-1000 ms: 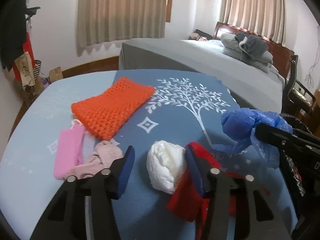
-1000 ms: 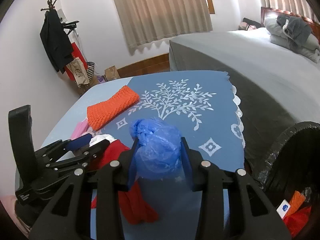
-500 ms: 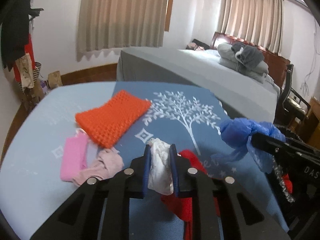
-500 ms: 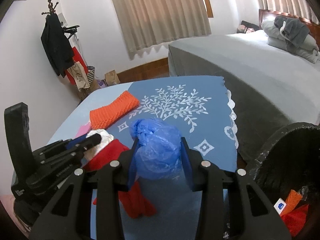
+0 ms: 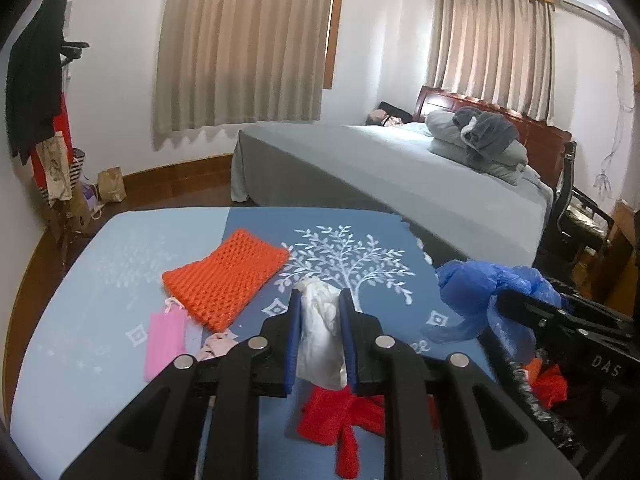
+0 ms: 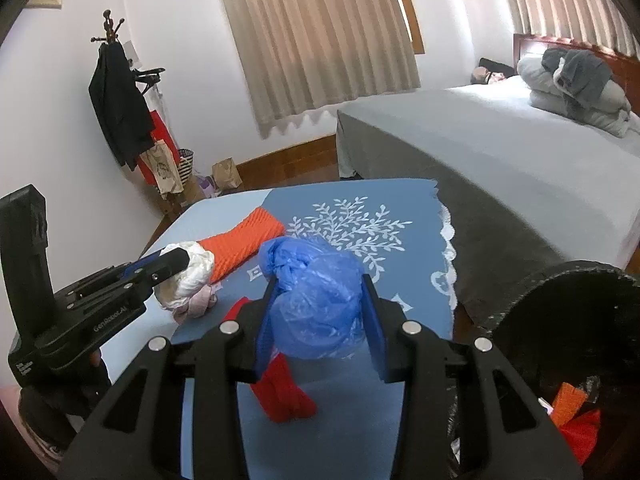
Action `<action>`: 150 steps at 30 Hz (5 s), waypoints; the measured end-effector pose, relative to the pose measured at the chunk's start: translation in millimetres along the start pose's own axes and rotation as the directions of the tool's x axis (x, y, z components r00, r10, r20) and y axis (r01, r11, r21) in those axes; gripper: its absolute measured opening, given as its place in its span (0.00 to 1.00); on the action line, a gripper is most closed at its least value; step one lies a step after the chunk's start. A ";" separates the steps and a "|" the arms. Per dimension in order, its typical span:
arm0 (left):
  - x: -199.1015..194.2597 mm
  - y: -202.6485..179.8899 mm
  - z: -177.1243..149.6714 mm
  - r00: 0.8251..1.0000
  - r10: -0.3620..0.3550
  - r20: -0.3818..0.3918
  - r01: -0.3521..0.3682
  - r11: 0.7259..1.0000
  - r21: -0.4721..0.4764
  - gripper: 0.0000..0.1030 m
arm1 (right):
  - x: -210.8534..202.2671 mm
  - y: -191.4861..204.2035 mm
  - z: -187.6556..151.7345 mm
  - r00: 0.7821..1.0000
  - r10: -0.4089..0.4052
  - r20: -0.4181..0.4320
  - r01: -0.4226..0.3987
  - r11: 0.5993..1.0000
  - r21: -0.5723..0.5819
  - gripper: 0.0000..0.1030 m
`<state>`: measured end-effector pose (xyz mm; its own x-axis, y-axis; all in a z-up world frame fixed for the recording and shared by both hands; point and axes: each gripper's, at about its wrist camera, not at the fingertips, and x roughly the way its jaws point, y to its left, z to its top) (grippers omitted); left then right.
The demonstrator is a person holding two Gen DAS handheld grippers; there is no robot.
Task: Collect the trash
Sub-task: 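Carry the white tissue and blue bag over the black bin and release both, then move both grippers back to the table and grasp the red glove with the right gripper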
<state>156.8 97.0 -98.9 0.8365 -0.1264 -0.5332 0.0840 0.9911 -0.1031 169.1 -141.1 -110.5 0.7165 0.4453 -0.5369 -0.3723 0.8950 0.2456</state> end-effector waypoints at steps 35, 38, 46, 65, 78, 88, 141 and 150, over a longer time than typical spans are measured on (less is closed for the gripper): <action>-21.8 -159.9 13.1 0.955 -0.296 0.019 0.289 0.944 0.156 0.18 | -135.1 -91.1 -31.7 0.963 -0.250 0.104 0.237 0.964 0.122 0.36; -20.1 -181.6 13.8 0.943 -0.332 0.012 0.324 0.929 0.181 0.18 | -143.9 -104.2 -37.6 0.954 -0.282 0.103 0.267 0.953 0.142 0.36; -10.7 -230.0 11.9 0.912 -0.409 -0.017 0.402 0.887 0.226 0.18 | -164.8 -139.1 -54.3 0.927 -0.364 0.091 0.343 0.920 0.187 0.37; 9.8 -264.9 0.7 0.887 -0.454 -0.084 0.460 0.853 0.246 0.61 | -182.2 -177.7 -80.3 0.870 -0.487 0.070 0.458 0.854 0.246 0.82; -11.6 -183.2 3.3 0.961 -0.276 0.003 0.269 0.938 0.218 0.94 | -175.8 -155.3 -68.5 0.884 -0.455 0.104 0.421 0.874 0.241 0.94; -28.6 -108.0 2.3 0.991 -0.121 0.052 0.111 0.982 0.153 0.94 | -125.5 -103.2 -48.0 0.936 -0.337 0.098 0.318 0.933 0.169 0.94; -17.9 94.7 -54.4 0.972 0.232 -0.033 -0.234 0.971 -0.044 0.94 | 119.3 72.8 -54.5 0.960 -0.013 -0.279 -0.005 0.998 -0.063 0.44; -13.3 89.2 -51.4 0.974 0.222 -0.036 -0.223 0.974 -0.043 0.94 | 114.0 70.2 -54.1 0.960 0.009 -0.280 -0.025 0.998 -0.052 0.13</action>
<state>125.3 184.9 -144.2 0.8144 0.0953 -0.5724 -0.1281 0.9916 -0.0171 192.6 -28.7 -198.1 0.5193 0.4290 -0.7391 -0.4198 0.8814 0.2166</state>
